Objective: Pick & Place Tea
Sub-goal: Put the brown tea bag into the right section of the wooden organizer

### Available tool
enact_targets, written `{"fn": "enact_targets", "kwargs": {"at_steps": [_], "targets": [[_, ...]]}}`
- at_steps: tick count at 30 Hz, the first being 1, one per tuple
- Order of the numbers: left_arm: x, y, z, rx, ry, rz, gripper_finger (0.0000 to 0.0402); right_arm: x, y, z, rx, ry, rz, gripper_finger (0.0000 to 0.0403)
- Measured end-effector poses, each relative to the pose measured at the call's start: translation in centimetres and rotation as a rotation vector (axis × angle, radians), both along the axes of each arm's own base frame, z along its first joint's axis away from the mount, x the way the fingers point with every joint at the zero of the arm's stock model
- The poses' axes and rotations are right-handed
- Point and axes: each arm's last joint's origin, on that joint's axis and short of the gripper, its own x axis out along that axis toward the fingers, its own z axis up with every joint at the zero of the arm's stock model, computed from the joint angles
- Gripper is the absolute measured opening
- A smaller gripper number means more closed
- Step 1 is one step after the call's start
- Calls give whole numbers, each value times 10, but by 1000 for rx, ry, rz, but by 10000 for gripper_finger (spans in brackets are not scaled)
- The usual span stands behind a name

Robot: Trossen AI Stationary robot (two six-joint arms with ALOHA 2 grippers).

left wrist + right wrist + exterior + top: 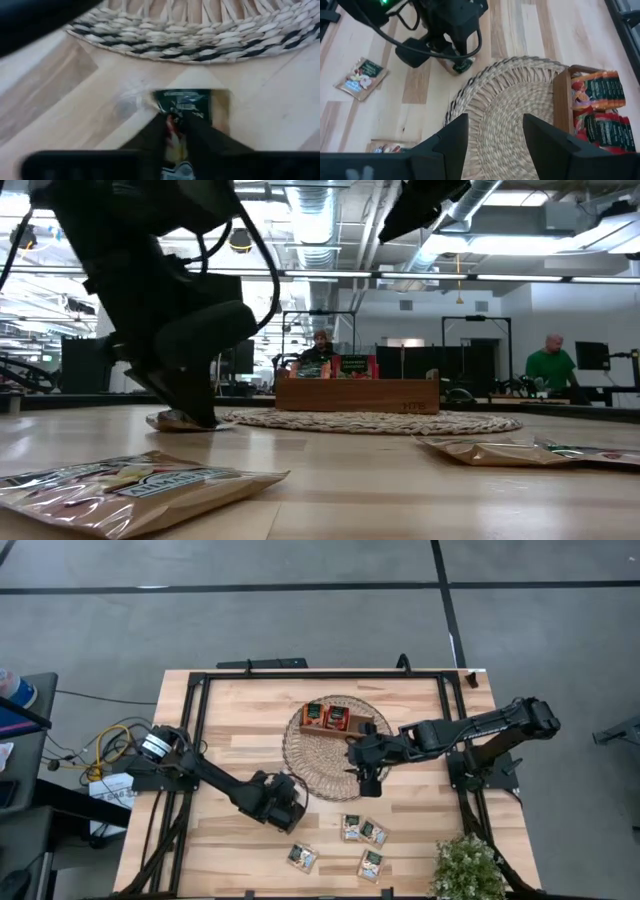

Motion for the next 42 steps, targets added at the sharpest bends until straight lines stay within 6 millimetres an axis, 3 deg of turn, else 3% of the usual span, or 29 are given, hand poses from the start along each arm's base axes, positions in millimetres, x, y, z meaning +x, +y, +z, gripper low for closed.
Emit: {"fn": "enact_targets", "kwargs": {"at_steps": [3,10,18,24,28,34,42], "targets": [[-3,-5,2,46,-26,-13,13,1,0,1,4,-17,0,174],[-7,-20,14,47,-128,-45,3,4,1,4,52,-58,-17,153],[-10,-28,64,243,-400,-103,2,12,9,14,275,-158,102,161],[-7,-26,109,410,-579,-135,2,11,9,14,300,-150,88,185],[-1,-24,128,548,-654,-96,2,12,9,14,316,-153,65,189],[13,-17,137,692,-661,-39,2,15,7,19,378,-202,-1,174],[25,-9,138,686,-673,-65,1,17,6,22,340,-246,15,156]]}}
